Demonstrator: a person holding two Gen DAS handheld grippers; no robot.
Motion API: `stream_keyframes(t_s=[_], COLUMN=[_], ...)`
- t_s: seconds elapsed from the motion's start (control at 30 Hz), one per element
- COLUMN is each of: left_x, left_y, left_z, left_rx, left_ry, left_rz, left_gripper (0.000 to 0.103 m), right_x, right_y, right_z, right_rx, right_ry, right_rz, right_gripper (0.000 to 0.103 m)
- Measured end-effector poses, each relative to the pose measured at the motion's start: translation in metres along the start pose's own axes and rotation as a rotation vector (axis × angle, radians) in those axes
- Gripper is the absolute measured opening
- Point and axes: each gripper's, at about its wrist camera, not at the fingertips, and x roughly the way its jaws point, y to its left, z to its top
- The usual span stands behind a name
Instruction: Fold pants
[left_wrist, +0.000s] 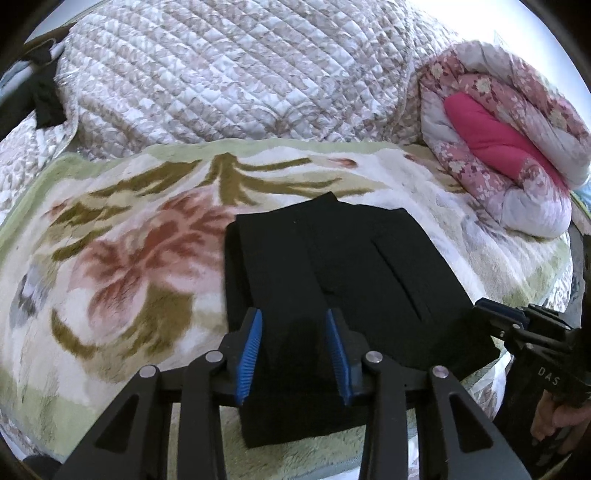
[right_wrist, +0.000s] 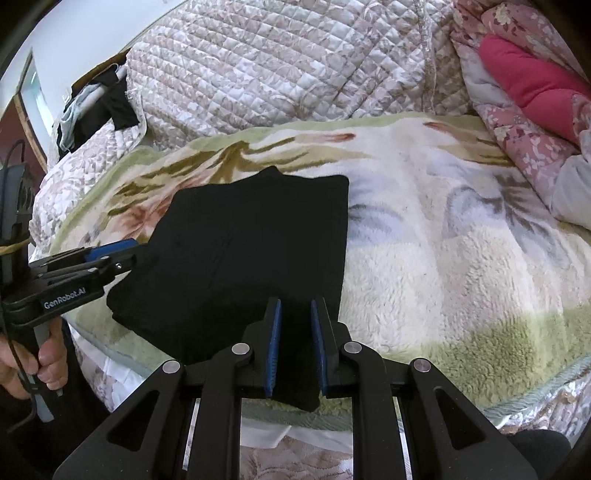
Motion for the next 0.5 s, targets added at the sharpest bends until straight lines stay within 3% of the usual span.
stream_keyframes(t_s=[0.5], left_x=[0.0085], left_y=[-0.0008], left_z=[-0.0019], left_rx=[0.004], left_ry=[0.031], left_rz=[0.008], left_gripper=[0.039], right_x=[0.0], right_y=[-0.0015], right_z=[0.0014], right_rx=[0.008], right_ry=[0.011], right_rz=[0.002], right_gripper=[0.017])
